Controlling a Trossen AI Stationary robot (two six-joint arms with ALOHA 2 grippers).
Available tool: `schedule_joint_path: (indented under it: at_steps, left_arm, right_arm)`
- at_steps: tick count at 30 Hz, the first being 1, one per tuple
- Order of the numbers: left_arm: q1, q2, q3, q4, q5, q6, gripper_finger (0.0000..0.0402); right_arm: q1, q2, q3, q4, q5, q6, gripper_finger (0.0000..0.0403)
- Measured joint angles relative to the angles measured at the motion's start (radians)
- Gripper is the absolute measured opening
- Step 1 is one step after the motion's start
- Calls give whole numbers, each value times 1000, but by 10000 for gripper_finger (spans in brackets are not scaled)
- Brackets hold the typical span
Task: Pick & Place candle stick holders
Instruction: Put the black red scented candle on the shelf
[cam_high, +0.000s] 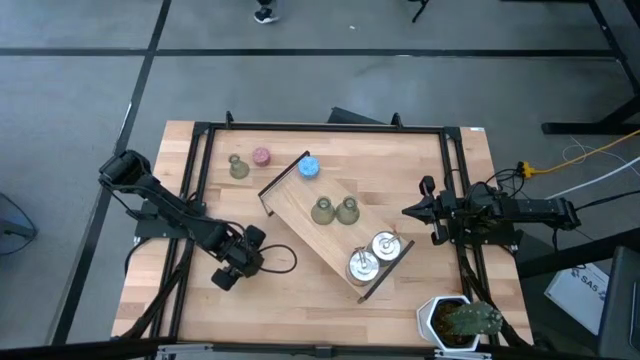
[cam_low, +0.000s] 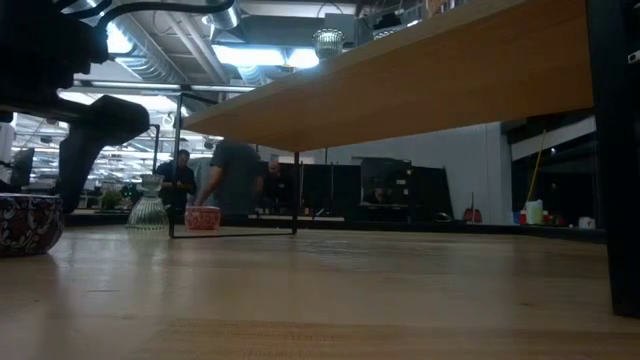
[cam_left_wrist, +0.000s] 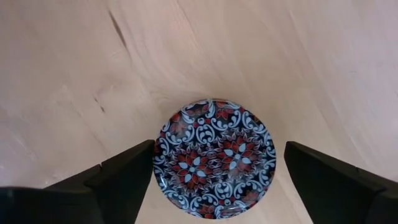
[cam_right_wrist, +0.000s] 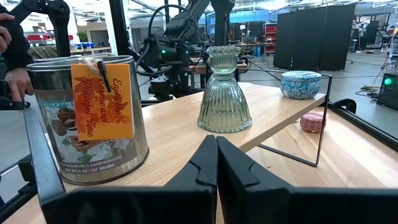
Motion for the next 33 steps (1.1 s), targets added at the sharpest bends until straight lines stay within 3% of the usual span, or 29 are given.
schedule_joint_path:
  at_steps: [20, 33]
  left_arm:
    - [19, 2, 0, 0, 5, 0, 301]
    - [19, 3, 0, 0, 5, 0, 296]
  right_arm:
    - [0, 0, 0, 0, 0, 0, 1]
    - [0, 0, 0, 0, 0, 0, 1]
